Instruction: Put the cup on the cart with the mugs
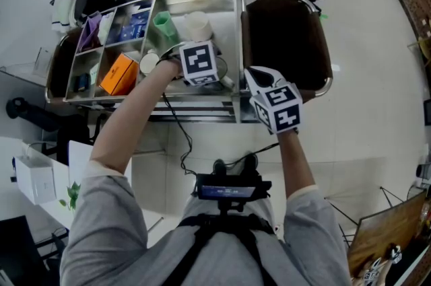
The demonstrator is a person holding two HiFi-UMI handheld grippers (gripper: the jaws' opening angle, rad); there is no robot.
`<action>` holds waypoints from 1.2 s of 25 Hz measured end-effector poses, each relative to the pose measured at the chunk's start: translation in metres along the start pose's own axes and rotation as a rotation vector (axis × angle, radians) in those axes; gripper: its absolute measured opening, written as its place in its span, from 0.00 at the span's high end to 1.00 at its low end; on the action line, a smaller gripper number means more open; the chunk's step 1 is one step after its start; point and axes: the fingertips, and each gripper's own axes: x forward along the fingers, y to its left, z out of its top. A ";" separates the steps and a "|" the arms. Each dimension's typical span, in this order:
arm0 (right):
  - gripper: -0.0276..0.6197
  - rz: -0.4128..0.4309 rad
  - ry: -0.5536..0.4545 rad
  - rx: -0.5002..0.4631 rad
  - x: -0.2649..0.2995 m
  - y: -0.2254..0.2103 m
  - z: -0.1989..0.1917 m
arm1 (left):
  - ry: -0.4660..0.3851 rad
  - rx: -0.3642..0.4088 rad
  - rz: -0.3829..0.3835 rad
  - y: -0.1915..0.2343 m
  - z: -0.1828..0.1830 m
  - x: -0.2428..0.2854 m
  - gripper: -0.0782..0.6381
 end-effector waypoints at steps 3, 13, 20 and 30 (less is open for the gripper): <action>0.95 -0.003 0.004 -0.002 0.000 0.001 -0.002 | -0.012 0.012 0.007 0.003 0.004 -0.008 0.25; 0.95 -0.004 0.004 -0.006 -0.002 0.009 -0.003 | -0.097 0.046 0.114 0.002 0.013 -0.056 0.25; 0.95 0.001 -0.011 -0.036 -0.012 0.019 0.005 | -0.195 -0.004 0.306 -0.005 0.002 -0.095 0.33; 0.95 0.029 -0.011 -0.065 -0.023 0.042 0.003 | -0.456 -0.241 0.552 -0.039 -0.021 -0.135 0.76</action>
